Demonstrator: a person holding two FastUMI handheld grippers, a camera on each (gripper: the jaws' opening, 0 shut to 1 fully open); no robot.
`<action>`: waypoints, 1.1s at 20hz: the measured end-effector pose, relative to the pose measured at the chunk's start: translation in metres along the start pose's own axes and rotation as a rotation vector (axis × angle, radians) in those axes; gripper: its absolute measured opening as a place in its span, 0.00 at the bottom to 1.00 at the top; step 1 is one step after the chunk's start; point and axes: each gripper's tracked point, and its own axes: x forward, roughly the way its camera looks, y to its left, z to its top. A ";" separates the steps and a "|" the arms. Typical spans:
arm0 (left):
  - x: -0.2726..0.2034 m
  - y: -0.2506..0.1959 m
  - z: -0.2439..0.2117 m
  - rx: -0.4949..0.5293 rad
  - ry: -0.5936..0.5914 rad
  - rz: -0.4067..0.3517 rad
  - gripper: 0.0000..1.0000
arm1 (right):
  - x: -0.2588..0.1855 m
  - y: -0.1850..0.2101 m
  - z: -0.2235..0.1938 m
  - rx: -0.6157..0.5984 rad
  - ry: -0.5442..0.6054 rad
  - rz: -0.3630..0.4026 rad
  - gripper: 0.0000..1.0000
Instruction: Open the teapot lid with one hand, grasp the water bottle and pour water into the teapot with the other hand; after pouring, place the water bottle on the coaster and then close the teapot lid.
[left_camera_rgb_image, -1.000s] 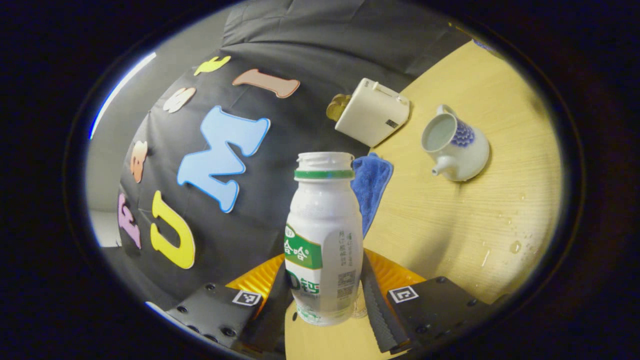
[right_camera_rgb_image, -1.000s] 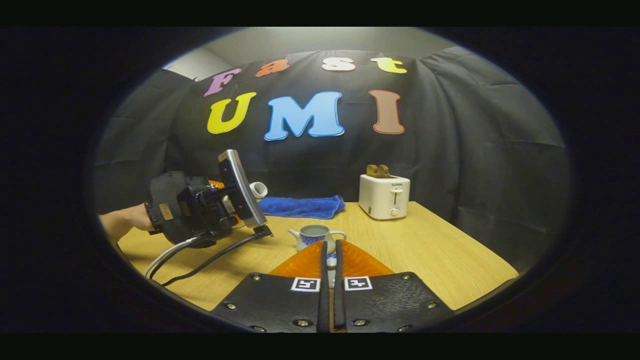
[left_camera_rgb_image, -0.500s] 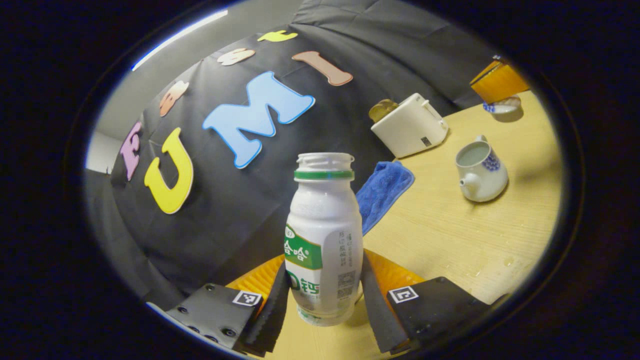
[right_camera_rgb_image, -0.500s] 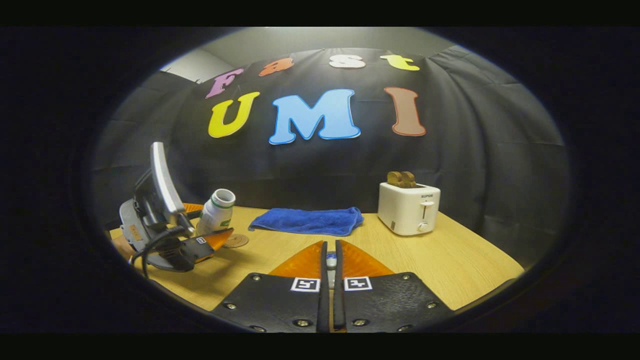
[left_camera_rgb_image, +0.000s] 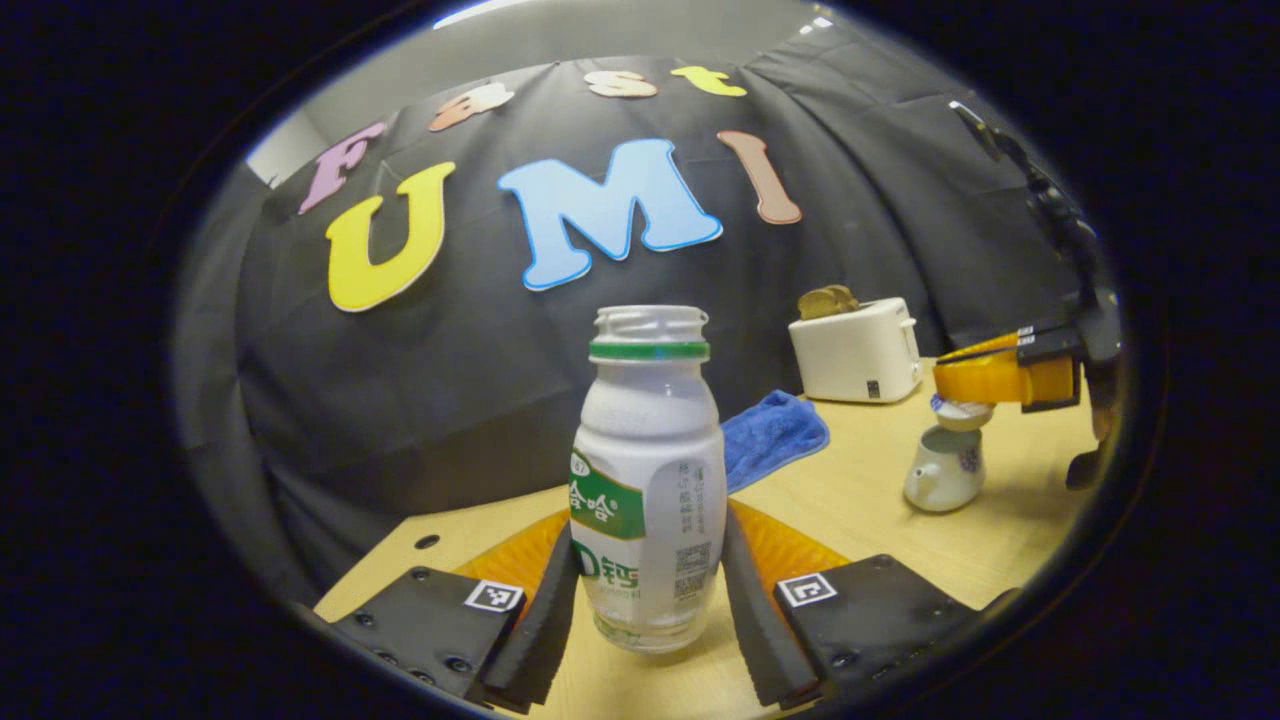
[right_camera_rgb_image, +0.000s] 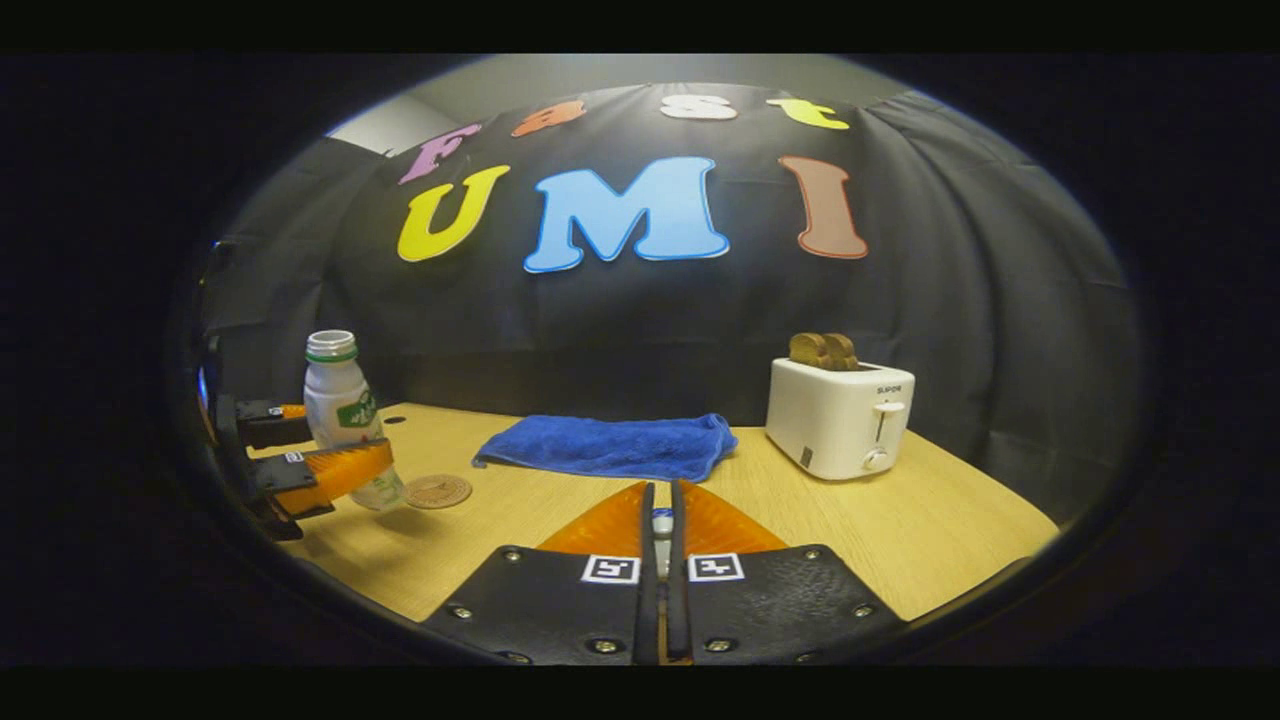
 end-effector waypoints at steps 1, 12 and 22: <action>-0.001 0.004 0.001 -0.010 -0.003 0.005 0.84 | 0.003 -0.003 -0.004 -0.011 0.008 -0.010 0.04; 0.005 0.028 -0.012 -0.074 -0.002 0.041 0.84 | 0.016 -0.004 -0.032 0.018 0.057 -0.003 0.00; 0.025 0.062 -0.013 -0.243 -0.031 0.099 0.77 | -0.016 0.015 0.010 0.009 -0.089 0.051 0.80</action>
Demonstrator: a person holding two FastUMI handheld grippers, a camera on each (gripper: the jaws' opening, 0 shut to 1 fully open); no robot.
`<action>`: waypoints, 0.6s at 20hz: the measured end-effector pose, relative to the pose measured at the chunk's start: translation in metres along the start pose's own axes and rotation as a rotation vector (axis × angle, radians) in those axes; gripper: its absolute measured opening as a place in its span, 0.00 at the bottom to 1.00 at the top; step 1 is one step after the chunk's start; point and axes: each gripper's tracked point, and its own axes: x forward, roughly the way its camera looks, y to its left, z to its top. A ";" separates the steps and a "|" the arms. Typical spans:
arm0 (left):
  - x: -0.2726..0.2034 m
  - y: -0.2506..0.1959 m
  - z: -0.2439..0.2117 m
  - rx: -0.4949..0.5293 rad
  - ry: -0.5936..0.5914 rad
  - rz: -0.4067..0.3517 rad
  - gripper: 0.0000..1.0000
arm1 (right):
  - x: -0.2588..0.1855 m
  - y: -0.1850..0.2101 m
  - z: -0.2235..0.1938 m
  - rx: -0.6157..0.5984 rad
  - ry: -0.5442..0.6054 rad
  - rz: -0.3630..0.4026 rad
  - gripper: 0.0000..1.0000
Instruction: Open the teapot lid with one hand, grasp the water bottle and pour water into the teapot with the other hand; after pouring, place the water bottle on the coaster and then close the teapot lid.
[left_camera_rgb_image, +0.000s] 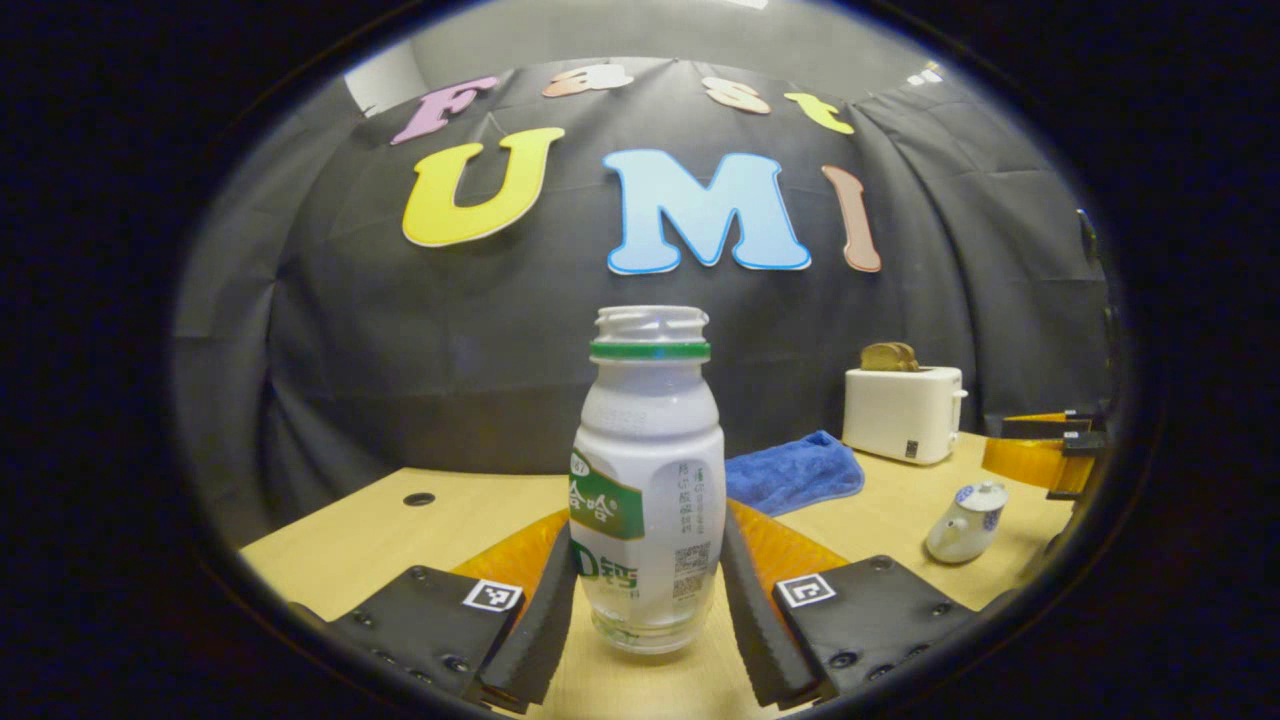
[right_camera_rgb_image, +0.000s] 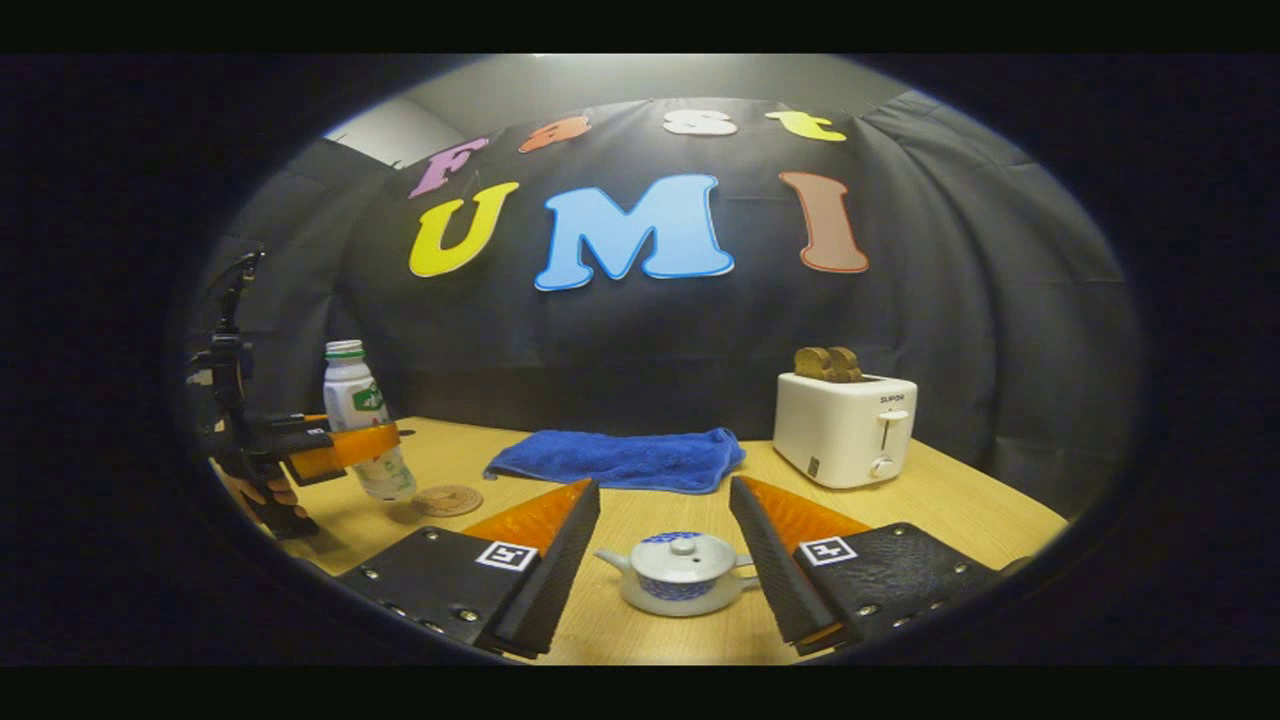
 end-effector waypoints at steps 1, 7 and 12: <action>0.008 0.001 0.000 -0.005 0.006 -0.005 0.84 | -0.001 0.003 0.002 0.005 -0.003 0.010 0.80; 0.052 0.000 -0.023 -0.030 0.071 -0.054 0.84 | -0.006 0.003 0.013 0.026 -0.031 0.019 0.80; 0.072 0.004 -0.035 -0.019 0.106 -0.040 0.84 | -0.006 -0.001 0.015 0.034 -0.039 0.009 0.60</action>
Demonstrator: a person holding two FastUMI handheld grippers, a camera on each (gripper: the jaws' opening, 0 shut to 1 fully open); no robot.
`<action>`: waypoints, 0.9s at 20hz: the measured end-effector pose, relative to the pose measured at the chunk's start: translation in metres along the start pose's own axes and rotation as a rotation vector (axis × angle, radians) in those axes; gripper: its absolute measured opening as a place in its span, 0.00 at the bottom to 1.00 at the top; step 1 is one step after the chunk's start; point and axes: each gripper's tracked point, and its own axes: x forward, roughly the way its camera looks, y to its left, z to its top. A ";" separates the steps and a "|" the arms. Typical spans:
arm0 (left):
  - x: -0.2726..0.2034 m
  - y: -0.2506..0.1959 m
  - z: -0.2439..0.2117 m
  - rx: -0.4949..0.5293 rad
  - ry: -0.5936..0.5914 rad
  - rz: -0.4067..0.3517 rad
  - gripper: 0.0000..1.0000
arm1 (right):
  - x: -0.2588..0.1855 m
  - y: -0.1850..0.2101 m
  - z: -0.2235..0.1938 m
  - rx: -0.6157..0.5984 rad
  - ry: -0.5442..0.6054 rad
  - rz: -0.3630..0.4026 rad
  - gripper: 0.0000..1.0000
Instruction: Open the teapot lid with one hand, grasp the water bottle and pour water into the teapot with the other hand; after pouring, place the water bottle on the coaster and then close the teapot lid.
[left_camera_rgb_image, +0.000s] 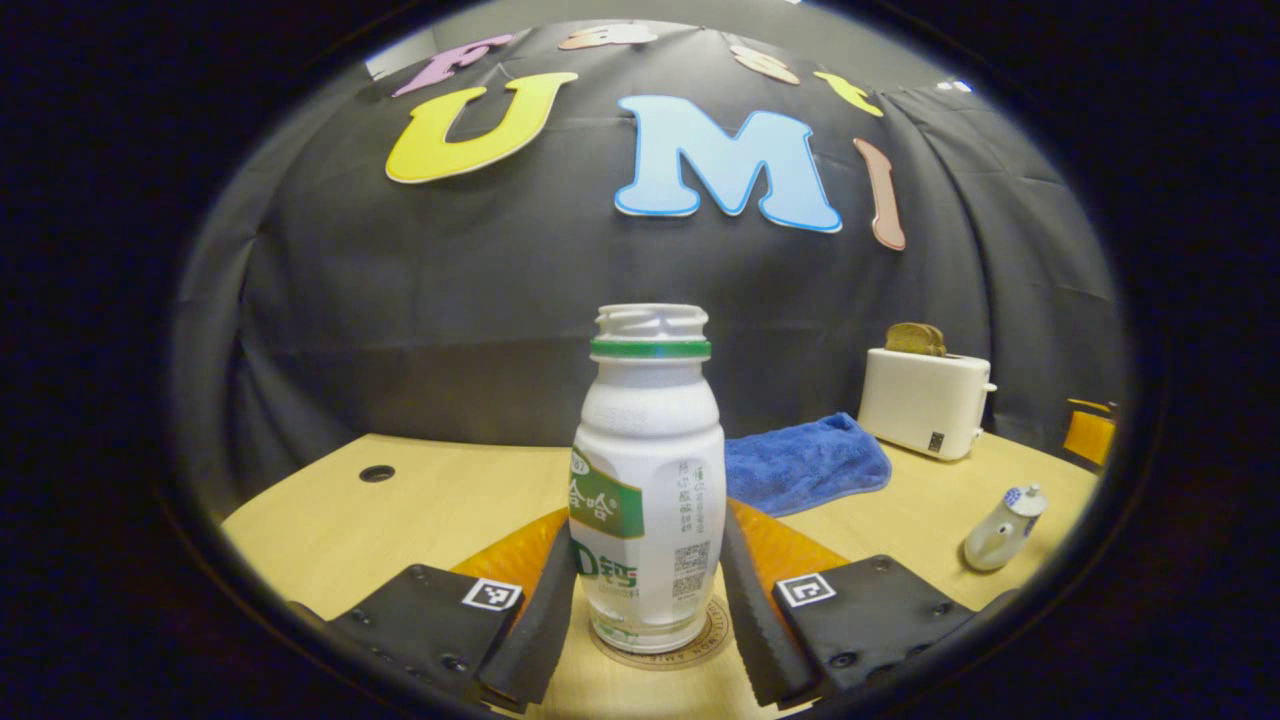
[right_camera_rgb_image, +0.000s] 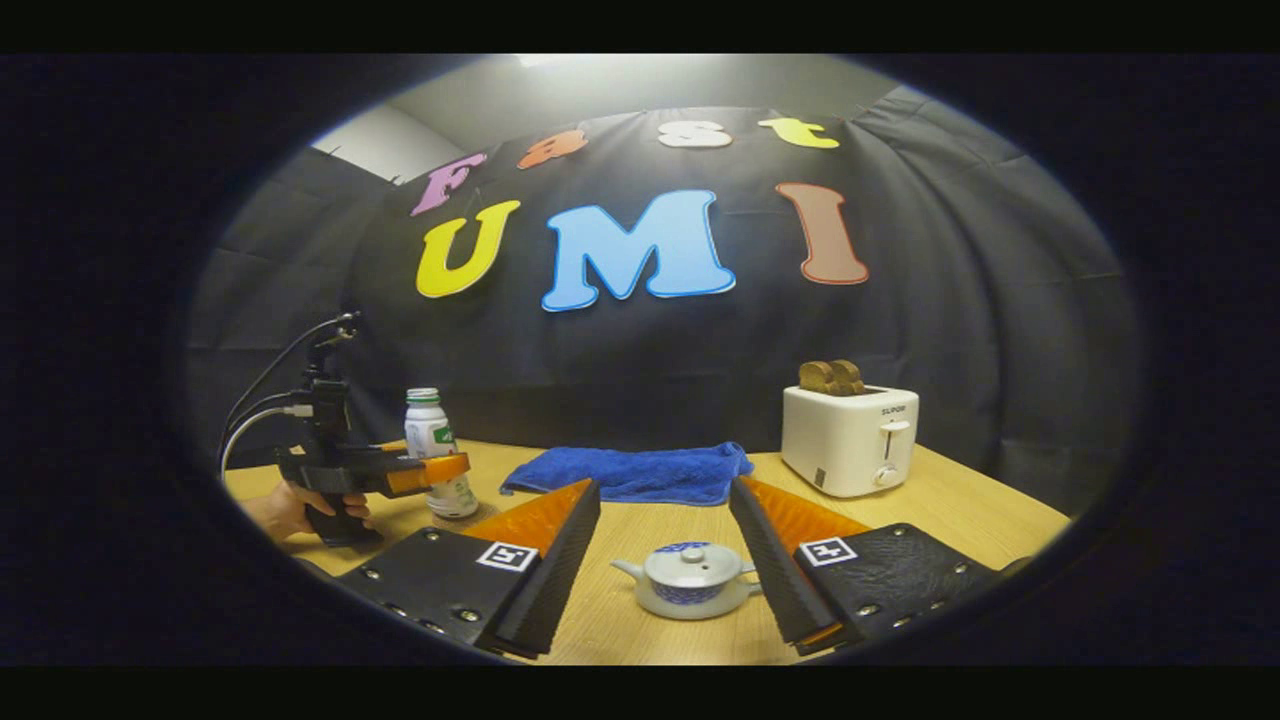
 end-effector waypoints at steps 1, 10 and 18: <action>0.002 -0.001 -0.001 0.012 0.006 0.001 0.84 | 0.001 0.000 -0.002 0.002 0.005 0.001 0.61; 0.003 -0.004 -0.004 0.013 0.009 -0.001 0.84 | 0.002 0.000 -0.008 -0.006 0.025 0.000 0.60; -0.007 0.000 0.005 -0.036 -0.030 -0.013 1.00 | 0.002 0.007 -0.013 -0.004 0.040 0.023 0.80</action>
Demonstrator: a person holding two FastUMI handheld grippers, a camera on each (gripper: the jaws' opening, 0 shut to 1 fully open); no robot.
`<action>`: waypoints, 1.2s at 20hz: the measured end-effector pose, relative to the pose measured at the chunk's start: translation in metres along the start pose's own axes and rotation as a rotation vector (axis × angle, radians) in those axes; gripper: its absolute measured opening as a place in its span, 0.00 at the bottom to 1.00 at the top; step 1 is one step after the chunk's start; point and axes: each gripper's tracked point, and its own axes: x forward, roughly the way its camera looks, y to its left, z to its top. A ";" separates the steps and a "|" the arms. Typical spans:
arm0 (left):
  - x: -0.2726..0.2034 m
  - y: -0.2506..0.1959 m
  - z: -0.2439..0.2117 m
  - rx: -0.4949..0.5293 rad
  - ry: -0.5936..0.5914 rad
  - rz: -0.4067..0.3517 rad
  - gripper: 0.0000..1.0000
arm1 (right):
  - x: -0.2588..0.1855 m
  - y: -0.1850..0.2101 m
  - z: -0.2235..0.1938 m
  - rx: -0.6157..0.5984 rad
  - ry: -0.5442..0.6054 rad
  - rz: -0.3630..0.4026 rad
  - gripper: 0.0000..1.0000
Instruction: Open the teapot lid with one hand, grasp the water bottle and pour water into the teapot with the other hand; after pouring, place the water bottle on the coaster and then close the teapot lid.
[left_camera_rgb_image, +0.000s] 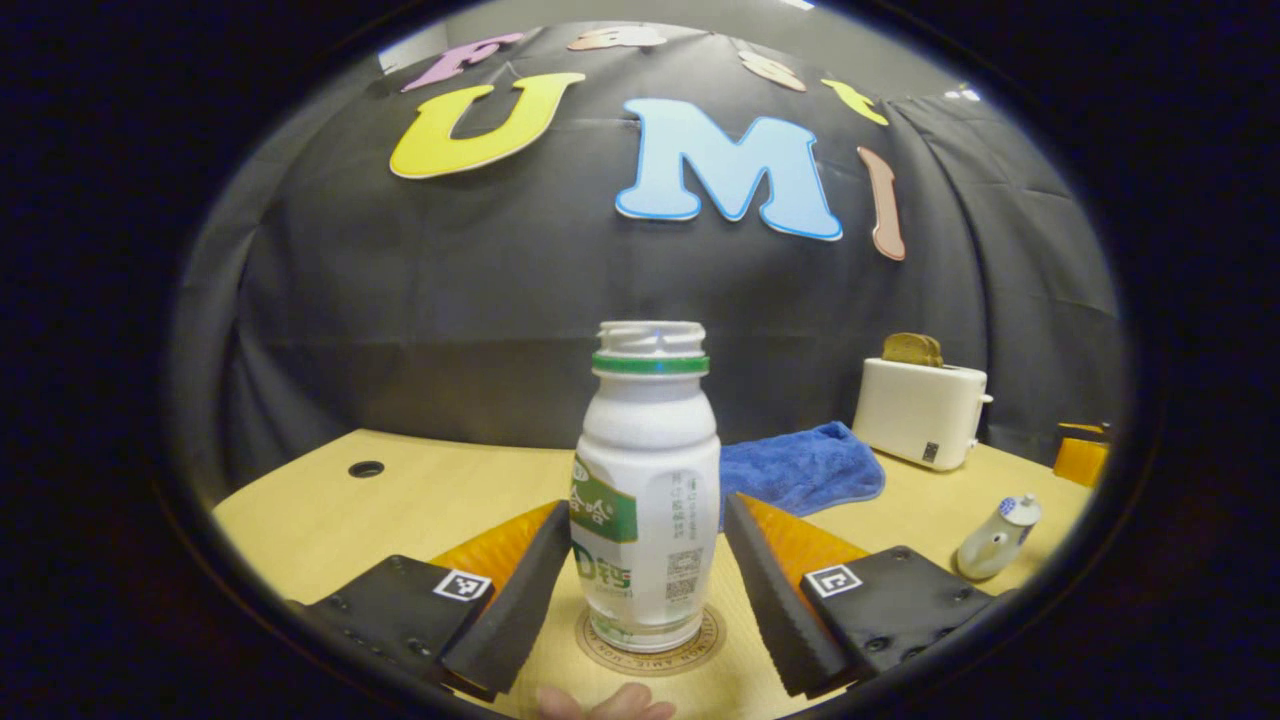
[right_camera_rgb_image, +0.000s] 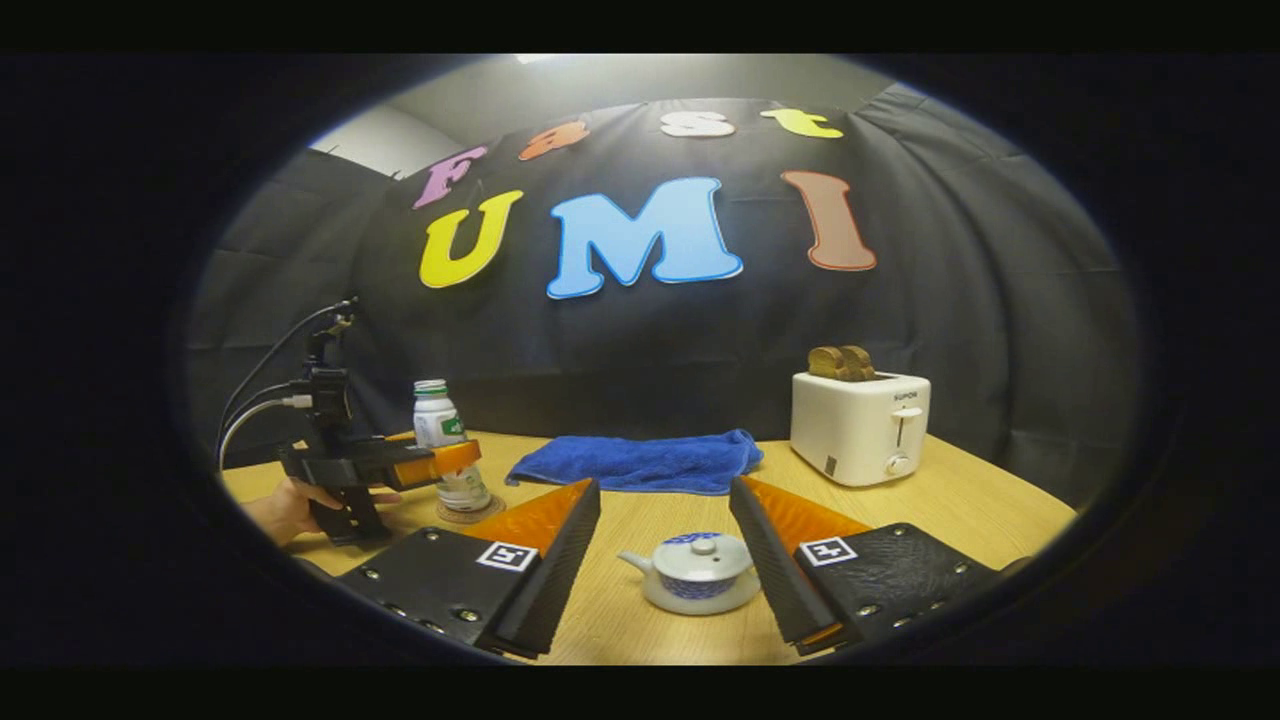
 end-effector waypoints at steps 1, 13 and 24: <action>-0.001 -0.002 0.000 0.000 -0.002 -0.007 1.00 | 0.000 0.000 0.001 -0.002 -0.001 0.001 0.80; -0.044 0.003 -0.002 -0.012 0.006 0.040 1.00 | -0.002 0.010 0.003 -0.014 -0.018 0.020 0.80; -0.224 -0.079 -0.010 -0.015 -0.097 0.064 1.00 | -0.098 0.056 -0.027 -0.036 -0.020 -0.137 0.86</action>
